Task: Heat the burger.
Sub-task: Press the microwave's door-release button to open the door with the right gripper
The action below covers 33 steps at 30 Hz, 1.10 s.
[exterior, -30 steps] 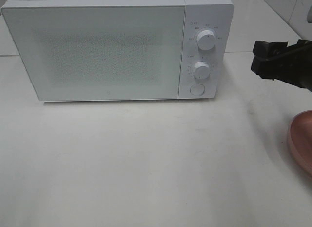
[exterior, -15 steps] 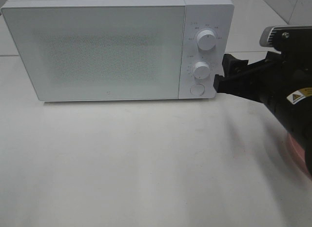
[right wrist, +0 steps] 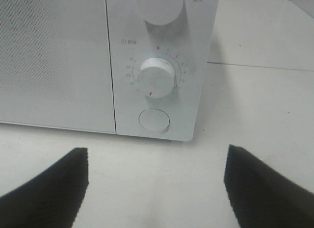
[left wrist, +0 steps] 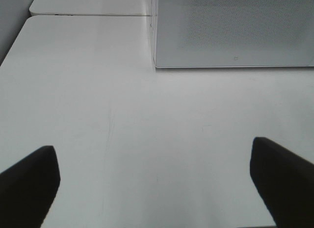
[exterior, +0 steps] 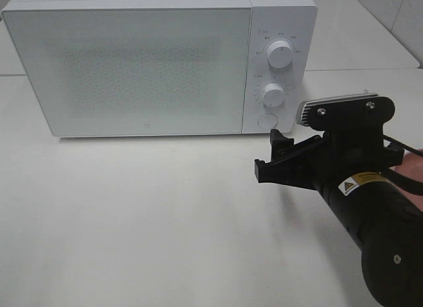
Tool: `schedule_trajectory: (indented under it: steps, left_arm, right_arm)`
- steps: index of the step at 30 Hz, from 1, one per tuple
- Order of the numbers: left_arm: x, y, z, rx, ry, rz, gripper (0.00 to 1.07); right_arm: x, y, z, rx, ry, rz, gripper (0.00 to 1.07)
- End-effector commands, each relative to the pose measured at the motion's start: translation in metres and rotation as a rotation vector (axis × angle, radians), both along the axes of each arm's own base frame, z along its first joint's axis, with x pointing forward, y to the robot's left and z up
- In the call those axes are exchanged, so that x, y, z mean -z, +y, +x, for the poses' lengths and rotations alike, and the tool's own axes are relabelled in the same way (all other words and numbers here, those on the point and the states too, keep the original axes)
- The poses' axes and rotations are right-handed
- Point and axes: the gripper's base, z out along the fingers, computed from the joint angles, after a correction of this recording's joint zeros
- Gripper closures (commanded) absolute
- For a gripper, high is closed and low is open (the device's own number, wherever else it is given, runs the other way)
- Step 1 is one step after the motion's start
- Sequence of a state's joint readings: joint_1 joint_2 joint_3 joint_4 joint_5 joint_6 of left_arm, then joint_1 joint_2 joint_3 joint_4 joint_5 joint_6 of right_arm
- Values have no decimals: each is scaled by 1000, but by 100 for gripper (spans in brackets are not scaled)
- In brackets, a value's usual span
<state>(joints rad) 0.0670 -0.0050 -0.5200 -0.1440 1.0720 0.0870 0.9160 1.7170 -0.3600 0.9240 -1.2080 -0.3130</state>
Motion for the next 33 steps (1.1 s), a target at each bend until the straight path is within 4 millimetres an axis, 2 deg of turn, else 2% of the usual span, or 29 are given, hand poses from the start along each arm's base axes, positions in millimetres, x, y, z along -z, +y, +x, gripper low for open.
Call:
schedule_trajectory:
  steps: [1,7,9,12,13,15,16,17,18,19,20,22,23,25,28,30,31,33]
  left_arm:
    - [1,-1,-3,7,-14,-10,9]
    - [1,-1,-3,7,-14,-10,9]
    - [1,-1,-3,7,-14,-10,9]
    - [1,-1,-3,7,-14,-10,9]
    - [1,-1,-3,7,-14,-10,9]
    - [1,-1,-3,7,-14,-10,9]
    - [1,-1,-3,7,-14,-10,9]
    - [1,-1,-3,7,-14,-10,9]
    - [1,-1,-3,7,-14,-10,9]
    - [1,-1,-3,7,-14,-10,9]
    - [1,-1,-3,7,-14,-10,9]
    - [1,-1,-3,7,-14,-10,9]
    - [1,-1,-3,7,-14,-10,9]
    - [1,-1,-3,7,-14,-10,9]
    - [1,-1,-3,7,-14,-10,9]
    - [1,-1,-3,7,-14,-10,9]
    - [1,-1,-3,7,-14,-10,9]
    - [1,-1,-3,7,-14,-10,9]
  right_arm:
    - [-7,-2,1,29,-91,16,32]
    - [-8,-2,1,52,-90,107,33]
    - [-7,-2,1,93,-66,295,36]
    - [-7,-2,1,109,-59,364,37]
    - [-6,-1,1,145,-40,519,40]
    - [-6,-1,1,161,-30,586,42]
    - [-4,-1,0,199,-6,740,47]
    - [-4,-1,0,199,-6,740,47]
    - [-3,-1,0,245,28,907,53]
    - [-2,0,0,268,46,986,56]
    - [-2,0,0,268,46,986,56]
    - [3,1,-1,351,117,1218,68]
    - [3,1,-1,351,117,1218,68]
    - [5,1,-2,408,158,1359,79]
    - [6,1,-3,424,169,1395,83]
    - [8,2,-3,462,195,1475,98]
    - [8,2,-3,462,195,1475,98]
    - [9,2,-4,476,212,1485,107]
